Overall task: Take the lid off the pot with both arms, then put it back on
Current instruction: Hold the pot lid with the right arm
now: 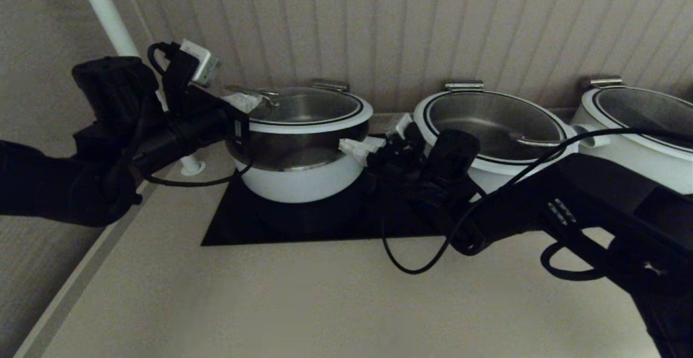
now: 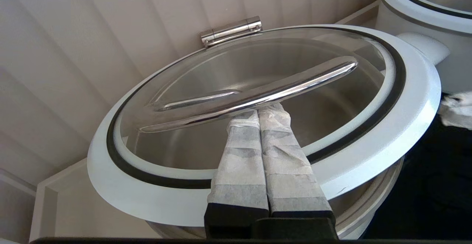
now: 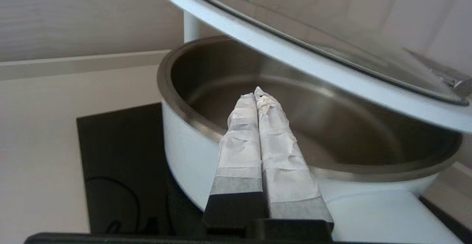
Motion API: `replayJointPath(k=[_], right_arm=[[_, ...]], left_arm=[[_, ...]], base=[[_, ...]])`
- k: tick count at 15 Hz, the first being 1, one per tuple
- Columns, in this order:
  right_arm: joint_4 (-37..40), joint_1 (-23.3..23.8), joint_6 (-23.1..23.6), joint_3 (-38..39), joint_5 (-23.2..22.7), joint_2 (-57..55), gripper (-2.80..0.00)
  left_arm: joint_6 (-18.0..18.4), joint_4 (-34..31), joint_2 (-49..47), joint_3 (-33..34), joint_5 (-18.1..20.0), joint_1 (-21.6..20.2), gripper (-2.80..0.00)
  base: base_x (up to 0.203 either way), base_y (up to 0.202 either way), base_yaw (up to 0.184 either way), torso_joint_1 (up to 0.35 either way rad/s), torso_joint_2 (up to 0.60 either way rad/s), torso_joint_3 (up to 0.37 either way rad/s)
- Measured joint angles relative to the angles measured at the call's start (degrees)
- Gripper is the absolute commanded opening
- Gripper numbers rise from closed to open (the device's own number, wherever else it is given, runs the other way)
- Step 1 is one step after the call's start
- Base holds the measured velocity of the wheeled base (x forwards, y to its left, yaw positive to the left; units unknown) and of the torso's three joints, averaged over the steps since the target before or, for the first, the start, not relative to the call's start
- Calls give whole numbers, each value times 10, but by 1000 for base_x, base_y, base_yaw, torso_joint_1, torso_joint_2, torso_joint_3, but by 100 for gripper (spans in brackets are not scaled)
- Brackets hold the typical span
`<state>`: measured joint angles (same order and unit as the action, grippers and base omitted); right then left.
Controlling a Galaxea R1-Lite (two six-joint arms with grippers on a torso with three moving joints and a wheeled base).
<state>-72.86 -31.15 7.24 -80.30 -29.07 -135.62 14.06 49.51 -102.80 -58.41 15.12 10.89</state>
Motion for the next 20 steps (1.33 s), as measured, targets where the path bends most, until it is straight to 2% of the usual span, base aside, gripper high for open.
replayJointPath(k=[11, 20], right_arm=[[60, 16, 0, -129, 1, -48, -280], [62, 21, 0, -145, -3, -64, -280]], left_arm=[[2, 0, 9, 8, 1, 0, -280], [2, 0, 17, 15, 1, 1, -280]], base=[[0, 0, 0, 0, 0, 0], [0, 0, 0, 0, 0, 0]])
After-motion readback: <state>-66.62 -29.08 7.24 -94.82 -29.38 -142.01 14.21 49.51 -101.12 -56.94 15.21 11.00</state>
